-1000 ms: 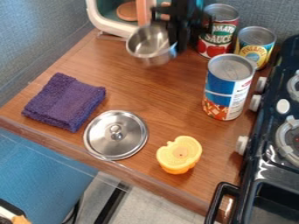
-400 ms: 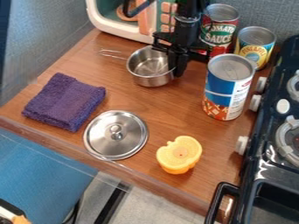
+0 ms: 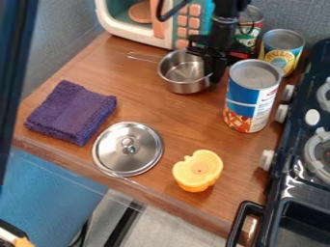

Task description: Move the silver pot to upper middle part of the table

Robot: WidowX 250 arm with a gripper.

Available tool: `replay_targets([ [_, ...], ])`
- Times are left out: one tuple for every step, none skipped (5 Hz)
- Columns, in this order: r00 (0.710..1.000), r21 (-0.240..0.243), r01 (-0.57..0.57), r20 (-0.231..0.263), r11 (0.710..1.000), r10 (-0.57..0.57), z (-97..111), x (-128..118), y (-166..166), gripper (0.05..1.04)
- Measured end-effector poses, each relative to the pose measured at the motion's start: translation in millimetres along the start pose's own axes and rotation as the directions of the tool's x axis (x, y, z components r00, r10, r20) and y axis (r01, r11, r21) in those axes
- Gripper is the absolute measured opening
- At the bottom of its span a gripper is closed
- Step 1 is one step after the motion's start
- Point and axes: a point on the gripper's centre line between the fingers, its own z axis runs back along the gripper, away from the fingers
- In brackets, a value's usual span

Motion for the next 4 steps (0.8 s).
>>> replay_targets([
  [1.000,-0.006,0.015,-0.001,1.000,-0.015,-3.1,7.6,-13.2,0.079],
  [0.999,-0.006,0.032,-0.005,0.999,-0.032,-2.8,5.4,-24.5,0.079],
  [0.999,-0.003,0.051,-0.005,0.999,-0.051,-2.0,2.1,-37.7,0.079],
  [0.999,0.000,0.047,-0.017,0.999,-0.047,-1.7,-0.5,-40.3,0.107],
])
